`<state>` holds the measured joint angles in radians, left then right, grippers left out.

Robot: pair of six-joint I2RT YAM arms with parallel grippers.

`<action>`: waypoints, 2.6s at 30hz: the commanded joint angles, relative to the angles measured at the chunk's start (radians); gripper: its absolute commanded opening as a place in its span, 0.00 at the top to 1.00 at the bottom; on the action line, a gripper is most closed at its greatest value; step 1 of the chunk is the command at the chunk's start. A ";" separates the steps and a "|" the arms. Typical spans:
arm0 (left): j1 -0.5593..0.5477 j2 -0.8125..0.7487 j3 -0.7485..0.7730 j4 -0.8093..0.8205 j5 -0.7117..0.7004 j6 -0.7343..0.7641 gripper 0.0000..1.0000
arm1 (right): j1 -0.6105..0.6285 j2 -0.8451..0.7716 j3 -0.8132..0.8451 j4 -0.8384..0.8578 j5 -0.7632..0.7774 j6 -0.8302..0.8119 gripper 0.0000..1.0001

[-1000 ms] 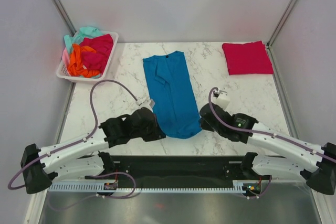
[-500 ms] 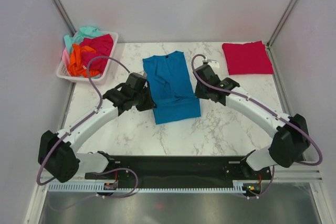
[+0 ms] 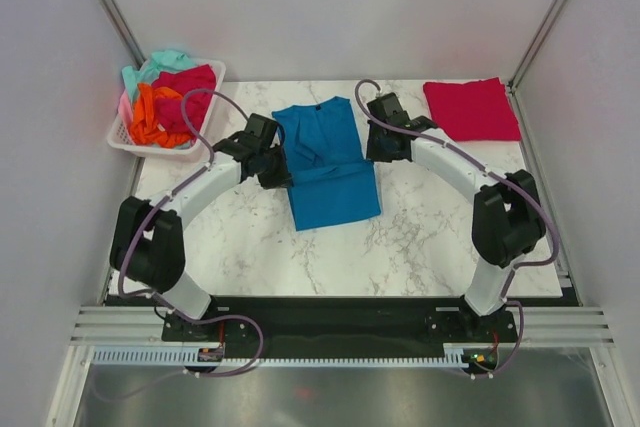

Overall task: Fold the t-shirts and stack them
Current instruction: Fold the tshirt

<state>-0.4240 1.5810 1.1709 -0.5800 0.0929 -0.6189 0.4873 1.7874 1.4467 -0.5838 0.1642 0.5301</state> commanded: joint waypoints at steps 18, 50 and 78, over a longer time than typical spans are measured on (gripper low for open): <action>0.168 0.392 0.289 -0.018 0.133 0.084 0.36 | -0.127 0.451 0.463 -0.062 -0.238 -0.166 0.44; -0.042 -0.151 -0.392 0.354 0.157 -0.103 0.08 | -0.208 -0.065 -0.621 0.498 -0.571 0.067 0.74; -0.078 -0.208 -0.586 0.593 0.202 -0.266 0.98 | -0.197 -0.318 -0.901 0.586 -0.595 0.113 1.00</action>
<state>-0.4839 1.4914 0.6075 0.0204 0.2752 -0.8509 0.2806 1.5646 0.6025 0.0605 -0.4572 0.6437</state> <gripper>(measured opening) 0.040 0.010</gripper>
